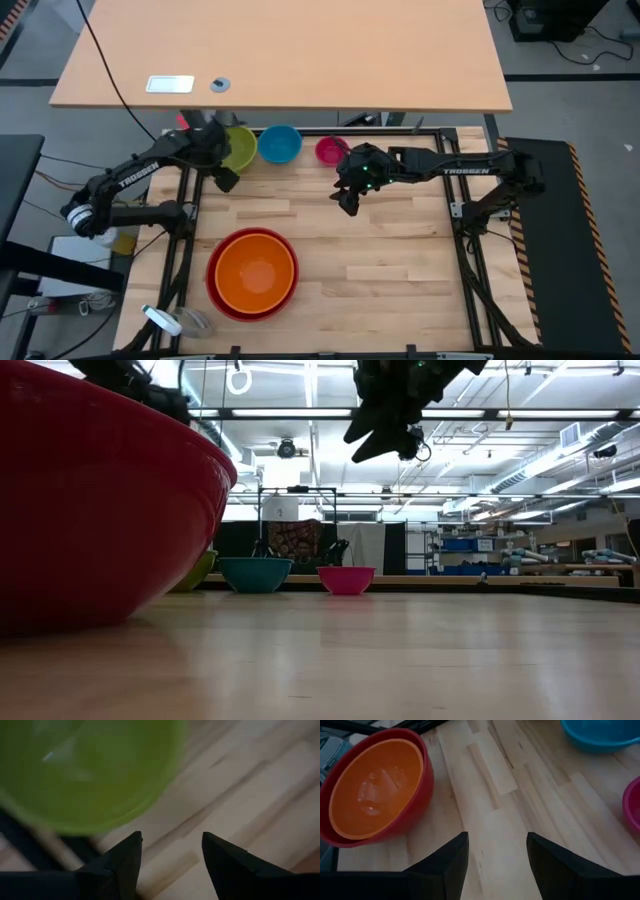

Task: Nest bowls inside each other
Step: Stack the green bowl on top of the orange bowl

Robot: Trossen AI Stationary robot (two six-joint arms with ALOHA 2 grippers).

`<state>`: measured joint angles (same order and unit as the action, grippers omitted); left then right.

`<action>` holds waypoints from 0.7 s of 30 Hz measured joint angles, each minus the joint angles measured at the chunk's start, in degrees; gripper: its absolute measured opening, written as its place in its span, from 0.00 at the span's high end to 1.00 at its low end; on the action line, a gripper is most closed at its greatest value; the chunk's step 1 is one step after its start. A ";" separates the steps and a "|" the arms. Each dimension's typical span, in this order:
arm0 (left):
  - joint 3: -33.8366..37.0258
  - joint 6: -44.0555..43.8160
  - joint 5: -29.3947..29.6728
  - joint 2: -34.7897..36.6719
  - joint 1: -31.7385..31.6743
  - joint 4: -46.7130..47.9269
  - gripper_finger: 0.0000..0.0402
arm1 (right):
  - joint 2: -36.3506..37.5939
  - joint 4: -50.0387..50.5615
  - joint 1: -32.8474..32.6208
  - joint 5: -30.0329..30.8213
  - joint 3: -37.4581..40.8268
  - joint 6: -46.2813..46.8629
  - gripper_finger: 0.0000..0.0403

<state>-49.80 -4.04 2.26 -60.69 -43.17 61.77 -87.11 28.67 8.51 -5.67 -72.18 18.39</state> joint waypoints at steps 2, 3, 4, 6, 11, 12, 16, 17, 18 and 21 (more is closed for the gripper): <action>0.00 -0.08 0.54 -1.13 4.76 -2.69 0.50 | 0.00 -0.19 -0.02 0.00 0.00 0.00 0.49; 0.00 -0.27 2.21 -2.11 6.89 -4.41 0.50 | 0.00 -0.43 -0.02 -0.02 0.00 -0.03 0.49; -0.01 -0.80 4.68 -3.33 8.60 -6.23 0.51 | 0.00 -0.57 -0.01 -0.02 0.00 -0.04 0.49; -0.33 -0.87 9.12 -6.12 10.16 -7.89 0.52 | 0.00 -0.80 0.16 -0.02 0.00 -0.06 0.49; -0.85 3.15 16.00 -14.05 10.57 -9.73 0.52 | 0.00 -0.86 0.57 -1.17 0.00 0.04 0.49; -0.85 3.44 17.91 -15.90 10.64 -9.68 0.52 | 0.00 -0.87 0.57 -1.39 0.00 0.08 0.49; -0.85 5.45 19.64 -21.30 10.64 -9.72 0.52 | 0.00 -0.87 0.54 -1.51 0.00 0.95 0.49; -0.85 6.03 20.82 -22.47 10.70 -9.79 0.52 | 0.00 -0.88 0.52 -1.51 0.00 1.04 0.49; -0.85 6.32 22.61 -23.46 10.91 -9.92 0.52 | 0.00 -0.93 0.45 -1.51 0.00 1.20 0.49; -0.85 7.80 26.15 -25.29 10.92 -10.21 0.52 | 0.00 -0.97 0.14 -1.51 0.00 1.44 0.49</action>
<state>-50.65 3.77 28.41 -85.97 -32.26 51.56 -87.11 27.69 8.66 -7.18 -72.18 19.83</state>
